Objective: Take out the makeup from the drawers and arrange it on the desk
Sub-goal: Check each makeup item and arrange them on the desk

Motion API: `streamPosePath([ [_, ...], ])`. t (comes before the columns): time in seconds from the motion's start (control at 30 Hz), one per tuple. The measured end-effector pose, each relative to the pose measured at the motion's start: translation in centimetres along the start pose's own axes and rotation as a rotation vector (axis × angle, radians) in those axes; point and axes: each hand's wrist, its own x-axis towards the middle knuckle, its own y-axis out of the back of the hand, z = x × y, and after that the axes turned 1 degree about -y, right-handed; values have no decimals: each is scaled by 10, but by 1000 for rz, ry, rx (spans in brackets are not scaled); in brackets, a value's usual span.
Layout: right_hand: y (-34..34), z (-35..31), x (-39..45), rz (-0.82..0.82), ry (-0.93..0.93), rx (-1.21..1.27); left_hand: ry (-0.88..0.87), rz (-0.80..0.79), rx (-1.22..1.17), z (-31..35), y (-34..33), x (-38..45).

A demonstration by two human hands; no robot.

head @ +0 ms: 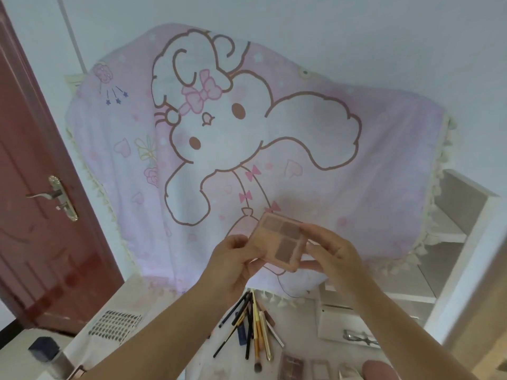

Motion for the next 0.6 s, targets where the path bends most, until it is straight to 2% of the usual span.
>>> streamPosePath([
  [0.03,-4,5,0,10,-98,102,-2,7,44,-5,-2,-2],
  [0.13,-7,16,3,142,-150,21,1,-22,103,-17,-4,-5],
  [0.2,0,23,5,178,-222,76,52,-82,119,-19,3,-5],
  [0.23,7,25,7,156,-252,68,92,-120,130,-16,10,-4],
  [0.3,16,19,12,2,-267,-39,187,-223,146,-7,18,-2],
  [0.4,18,2,25,-199,-271,-244,264,-341,307,1,13,-2],
  [0.47,17,-11,35,-179,-218,-334,237,-311,333,4,2,0],
  [0.53,16,-24,43,-152,-113,-475,202,-216,274,12,-6,4],
  [0.6,19,-33,48,-274,-26,-651,142,-152,270,21,-13,12],
])
